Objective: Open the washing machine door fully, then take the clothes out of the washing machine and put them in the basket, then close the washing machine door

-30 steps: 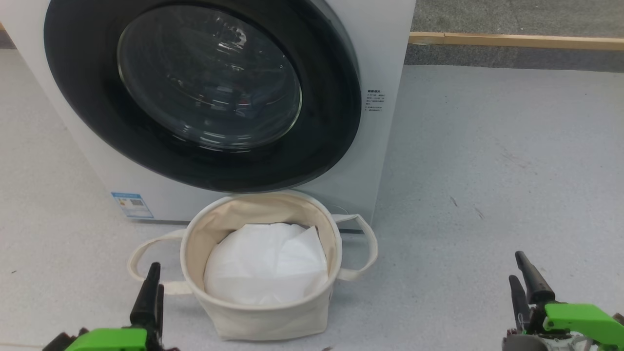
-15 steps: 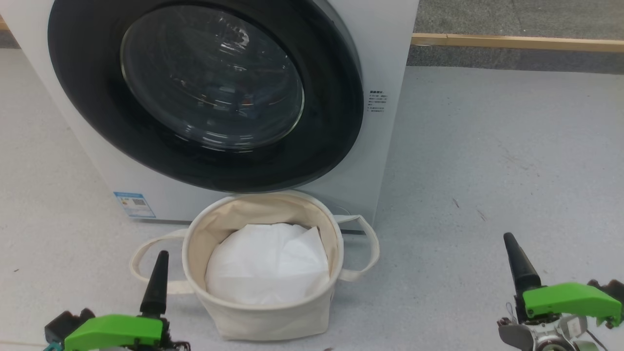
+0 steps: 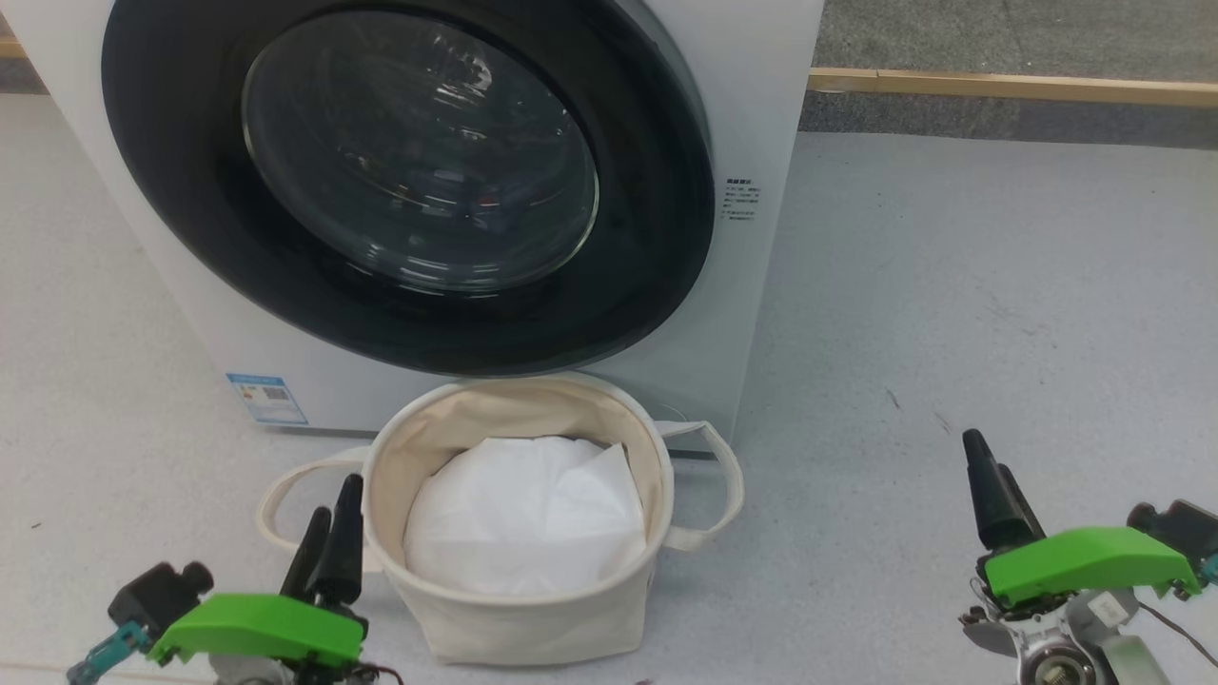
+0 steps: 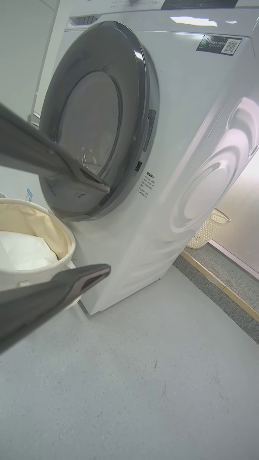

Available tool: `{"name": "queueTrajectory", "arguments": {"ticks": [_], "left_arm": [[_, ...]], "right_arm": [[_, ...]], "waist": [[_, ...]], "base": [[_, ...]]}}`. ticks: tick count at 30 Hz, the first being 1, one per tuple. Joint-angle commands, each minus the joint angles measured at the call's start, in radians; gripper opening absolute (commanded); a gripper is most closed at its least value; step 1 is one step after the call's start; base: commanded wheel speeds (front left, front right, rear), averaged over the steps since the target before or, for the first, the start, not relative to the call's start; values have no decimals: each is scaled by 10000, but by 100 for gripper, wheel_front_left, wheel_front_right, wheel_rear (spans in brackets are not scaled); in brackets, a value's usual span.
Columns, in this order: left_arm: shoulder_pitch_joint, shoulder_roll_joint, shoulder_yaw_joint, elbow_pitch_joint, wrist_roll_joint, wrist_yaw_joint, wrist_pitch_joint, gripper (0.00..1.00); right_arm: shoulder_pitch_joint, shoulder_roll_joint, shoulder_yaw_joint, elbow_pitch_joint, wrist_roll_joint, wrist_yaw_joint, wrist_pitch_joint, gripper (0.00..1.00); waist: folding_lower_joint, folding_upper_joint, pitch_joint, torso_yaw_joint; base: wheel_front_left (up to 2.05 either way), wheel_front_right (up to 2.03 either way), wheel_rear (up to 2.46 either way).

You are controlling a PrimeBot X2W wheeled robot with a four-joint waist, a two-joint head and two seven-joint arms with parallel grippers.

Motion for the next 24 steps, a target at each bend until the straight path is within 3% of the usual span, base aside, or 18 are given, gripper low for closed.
{"name": "queueTrajectory", "arguments": {"ticks": [1, 24], "left_arm": [[-604, 273, 105, -316, 323, 37, -127, 100], [-1007, 624, -555, -167, 3147, 121, -773, 100]], "right_arm": [[-569, -252, 175, -398, -283, 22, -120, 100], [-883, -638, 846, -656, -2732, 30, -386, 100]], "waist": [[0, 0, -1, 5], [0, 0, -102, 85]], "base": [[0, 0, 0], [0, 0, 0]]}}
